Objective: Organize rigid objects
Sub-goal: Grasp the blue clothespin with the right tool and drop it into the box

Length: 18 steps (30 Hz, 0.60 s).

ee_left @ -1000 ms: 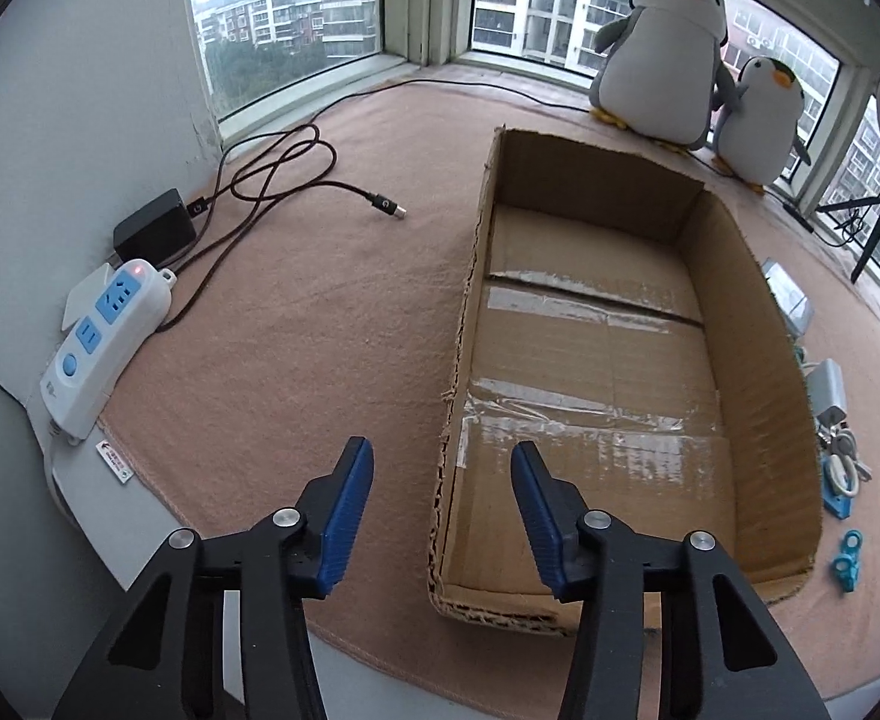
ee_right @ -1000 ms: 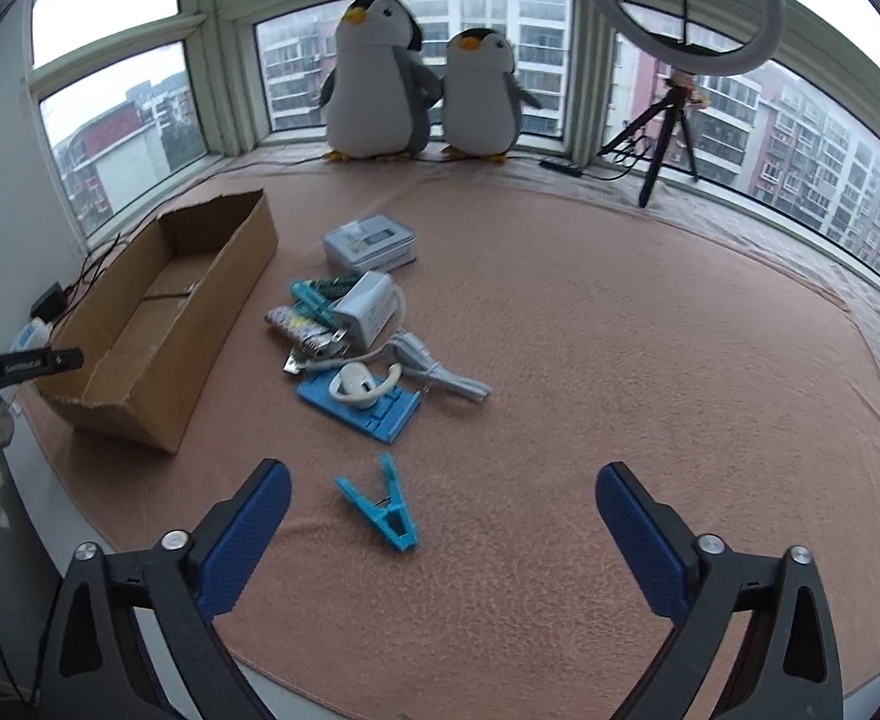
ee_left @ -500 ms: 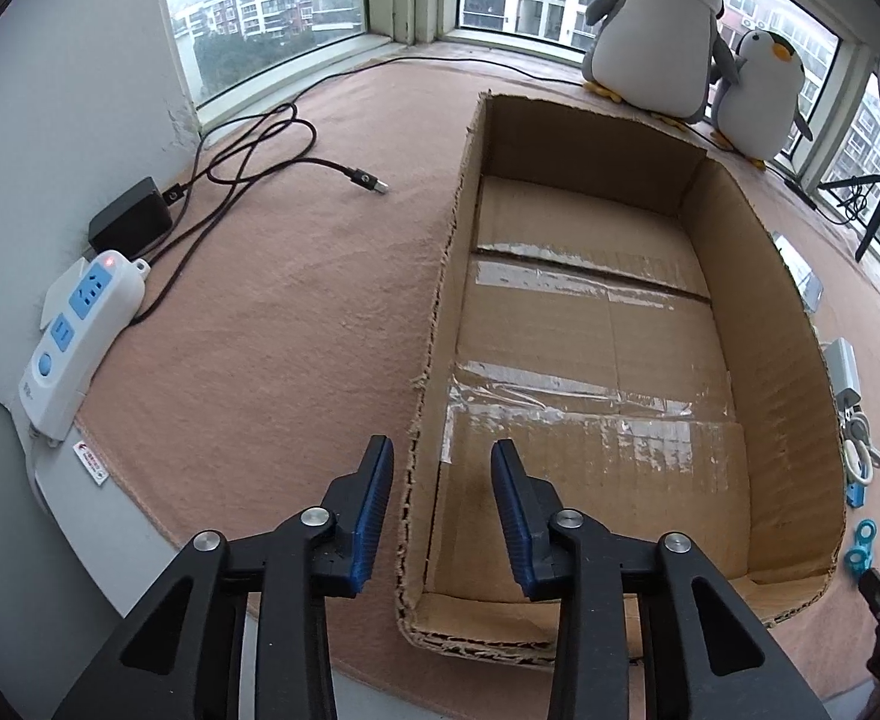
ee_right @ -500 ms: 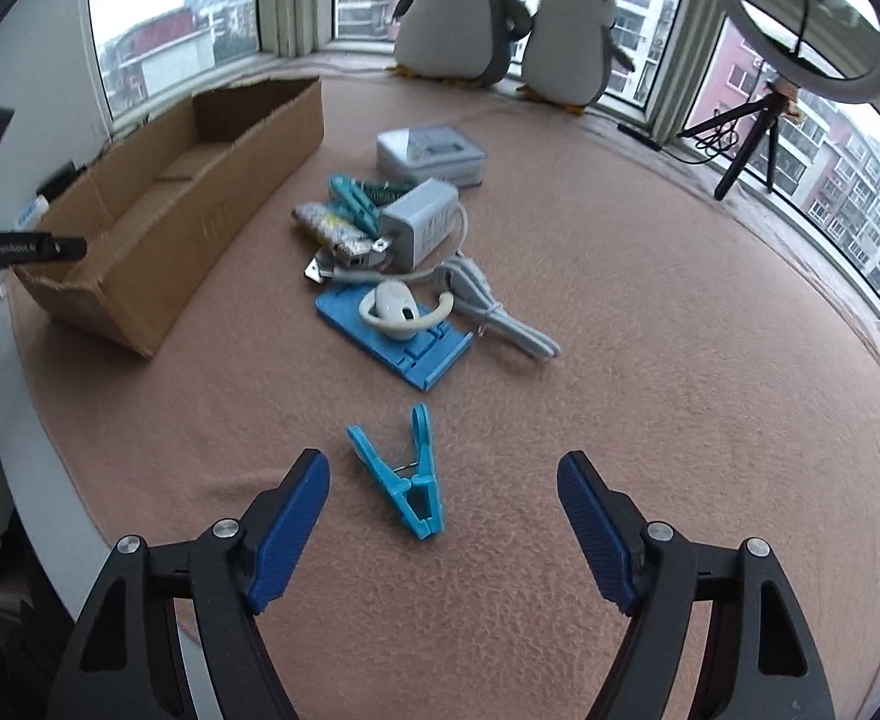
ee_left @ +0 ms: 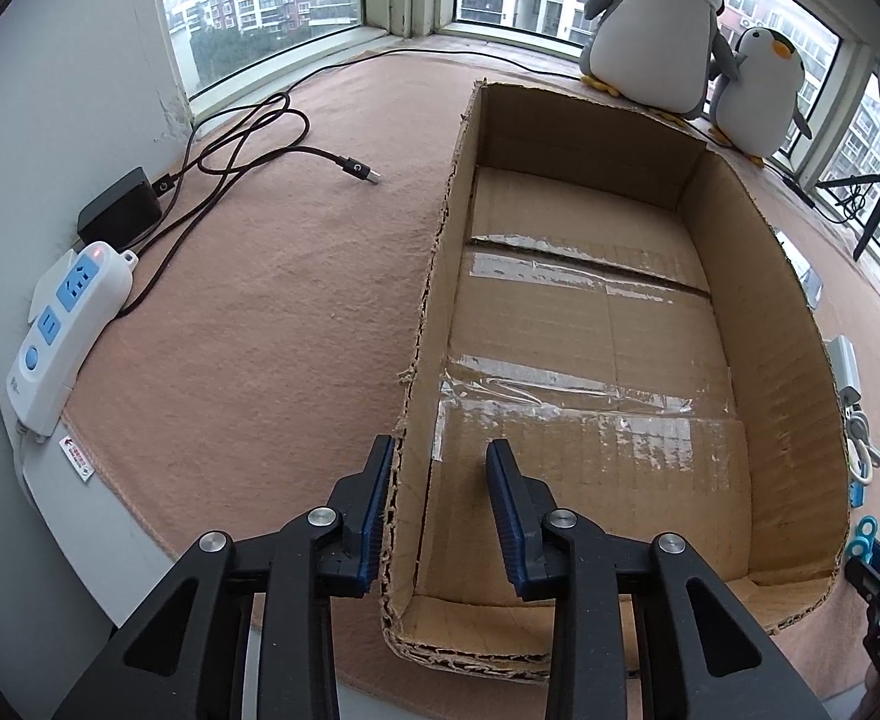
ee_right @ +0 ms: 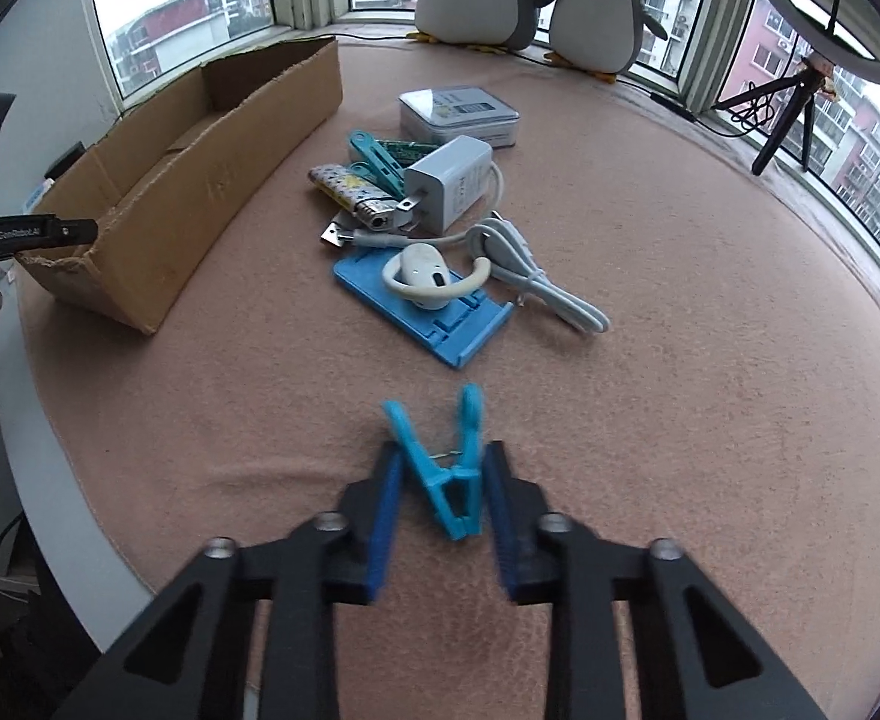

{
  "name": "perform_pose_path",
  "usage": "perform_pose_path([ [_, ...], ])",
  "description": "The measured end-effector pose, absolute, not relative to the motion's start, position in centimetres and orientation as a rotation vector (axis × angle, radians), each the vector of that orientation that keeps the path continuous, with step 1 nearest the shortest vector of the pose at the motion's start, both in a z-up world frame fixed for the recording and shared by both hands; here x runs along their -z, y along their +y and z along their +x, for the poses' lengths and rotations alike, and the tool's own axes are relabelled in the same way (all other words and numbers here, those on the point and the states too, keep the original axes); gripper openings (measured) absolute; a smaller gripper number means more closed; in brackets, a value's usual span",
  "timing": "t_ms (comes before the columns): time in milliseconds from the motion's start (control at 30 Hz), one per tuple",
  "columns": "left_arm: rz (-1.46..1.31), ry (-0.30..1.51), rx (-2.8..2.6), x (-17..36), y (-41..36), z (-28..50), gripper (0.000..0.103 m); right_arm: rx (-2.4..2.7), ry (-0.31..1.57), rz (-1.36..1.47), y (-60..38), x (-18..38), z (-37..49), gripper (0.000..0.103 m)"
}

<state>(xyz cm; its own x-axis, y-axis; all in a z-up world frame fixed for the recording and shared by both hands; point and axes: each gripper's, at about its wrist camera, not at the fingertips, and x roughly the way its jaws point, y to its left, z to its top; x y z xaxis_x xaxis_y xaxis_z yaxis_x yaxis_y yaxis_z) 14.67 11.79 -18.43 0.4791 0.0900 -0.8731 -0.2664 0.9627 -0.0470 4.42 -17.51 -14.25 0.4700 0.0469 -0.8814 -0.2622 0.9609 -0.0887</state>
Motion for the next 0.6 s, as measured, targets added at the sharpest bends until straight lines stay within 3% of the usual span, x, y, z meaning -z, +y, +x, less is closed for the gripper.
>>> perform_pose_path([
  [333, -0.186, 1.05, -0.21, 18.6, 11.8, 14.7, 0.033, -0.203, 1.013, -0.122, -17.8, 11.9, 4.2, 0.021],
  [600, -0.189, 1.048, -0.201, 18.7, 12.0, 14.7, 0.033, -0.361, 0.885, -0.101, -11.5, 7.3, 5.8, 0.022],
])
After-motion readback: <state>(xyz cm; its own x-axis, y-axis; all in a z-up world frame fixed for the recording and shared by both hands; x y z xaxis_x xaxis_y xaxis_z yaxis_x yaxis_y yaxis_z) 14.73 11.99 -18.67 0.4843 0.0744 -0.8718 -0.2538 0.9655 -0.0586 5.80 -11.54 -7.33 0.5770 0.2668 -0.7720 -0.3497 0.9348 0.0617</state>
